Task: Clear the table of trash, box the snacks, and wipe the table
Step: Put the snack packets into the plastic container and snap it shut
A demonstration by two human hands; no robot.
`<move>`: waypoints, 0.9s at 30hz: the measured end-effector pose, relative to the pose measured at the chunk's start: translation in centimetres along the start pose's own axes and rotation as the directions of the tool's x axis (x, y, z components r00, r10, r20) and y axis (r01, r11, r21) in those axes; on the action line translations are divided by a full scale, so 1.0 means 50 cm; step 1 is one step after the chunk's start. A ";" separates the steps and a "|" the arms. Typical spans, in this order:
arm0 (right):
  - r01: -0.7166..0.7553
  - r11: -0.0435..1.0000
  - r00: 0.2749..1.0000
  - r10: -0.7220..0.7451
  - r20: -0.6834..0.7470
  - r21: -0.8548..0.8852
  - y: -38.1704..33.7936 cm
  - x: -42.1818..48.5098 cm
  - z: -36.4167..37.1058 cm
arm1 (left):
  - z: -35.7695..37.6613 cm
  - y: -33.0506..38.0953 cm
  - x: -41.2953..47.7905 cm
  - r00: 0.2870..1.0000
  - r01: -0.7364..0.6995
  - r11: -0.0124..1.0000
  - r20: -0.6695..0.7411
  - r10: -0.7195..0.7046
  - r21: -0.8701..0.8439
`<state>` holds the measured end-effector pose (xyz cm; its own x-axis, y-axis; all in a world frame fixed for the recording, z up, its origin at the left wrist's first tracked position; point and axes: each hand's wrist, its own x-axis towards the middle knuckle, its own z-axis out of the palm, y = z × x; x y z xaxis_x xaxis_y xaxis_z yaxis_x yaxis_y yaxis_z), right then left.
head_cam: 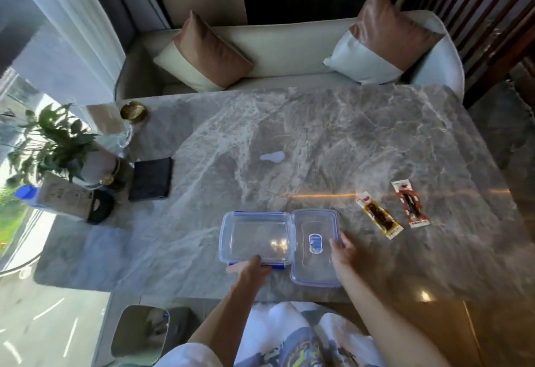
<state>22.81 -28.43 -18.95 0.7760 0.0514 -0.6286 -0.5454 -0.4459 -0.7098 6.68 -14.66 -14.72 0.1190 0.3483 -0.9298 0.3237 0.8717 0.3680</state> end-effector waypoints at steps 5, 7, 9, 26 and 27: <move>0.147 0.865 0.988 -0.154 0.024 -0.480 -0.027 -0.010 0.039 | -0.042 0.042 0.004 0.994 0.097 0.995 -0.057 -0.095 0.032; 0.235 0.739 0.968 -0.235 0.085 -0.631 -0.024 -0.020 0.029 | -0.061 0.055 0.005 0.993 0.085 0.991 -0.087 -0.076 0.103; 0.363 0.545 0.921 -0.335 0.200 -0.756 -0.002 -0.043 0.012 | -0.093 0.062 0.020 0.976 0.004 0.964 -0.210 0.054 0.264; 0.434 0.638 0.886 -0.429 0.174 -0.636 -0.068 0.010 -0.170 | 0.061 0.123 0.001 0.696 -0.158 -0.052 0.149 0.702 0.986; 0.390 0.669 0.897 -0.431 0.096 -0.633 -0.095 0.046 -0.205 | 0.113 0.124 -0.002 0.665 -0.206 -0.132 0.237 0.708 0.970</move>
<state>30.42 -35.35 -13.78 0.9009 0.3244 -0.2884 0.1379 -0.8438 -0.5186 14.00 -11.23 -12.41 0.5312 0.7672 -0.3596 0.8430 -0.5209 0.1339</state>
